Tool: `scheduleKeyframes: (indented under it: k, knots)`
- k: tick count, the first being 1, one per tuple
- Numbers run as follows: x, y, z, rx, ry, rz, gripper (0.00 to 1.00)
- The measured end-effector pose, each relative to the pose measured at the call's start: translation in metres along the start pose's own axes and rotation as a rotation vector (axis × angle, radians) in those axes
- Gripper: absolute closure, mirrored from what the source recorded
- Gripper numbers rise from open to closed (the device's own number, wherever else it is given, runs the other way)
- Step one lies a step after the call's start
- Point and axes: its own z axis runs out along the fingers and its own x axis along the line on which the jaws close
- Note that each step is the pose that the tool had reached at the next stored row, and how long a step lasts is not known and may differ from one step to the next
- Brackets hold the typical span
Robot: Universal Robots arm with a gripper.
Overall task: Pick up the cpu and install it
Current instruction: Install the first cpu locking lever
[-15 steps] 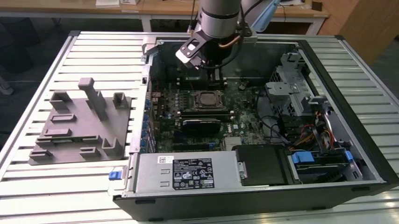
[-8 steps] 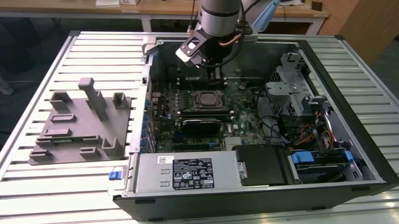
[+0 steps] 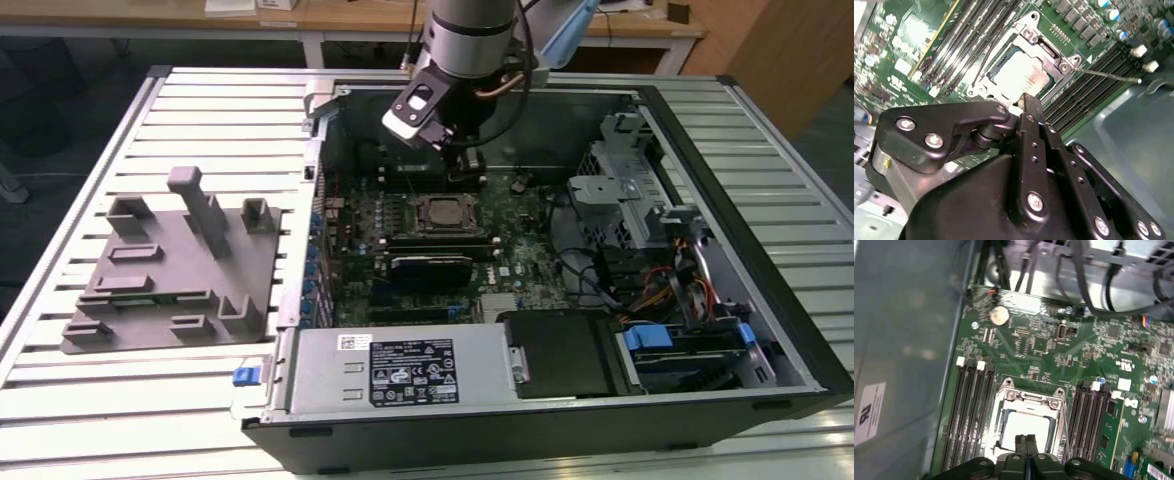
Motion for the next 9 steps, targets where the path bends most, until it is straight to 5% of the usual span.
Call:
scheduleKeyframes:
  k: [9]
  knots:
    - [0.0,0.0,0.0002,0.0002,0.0011,-0.165,0.89]
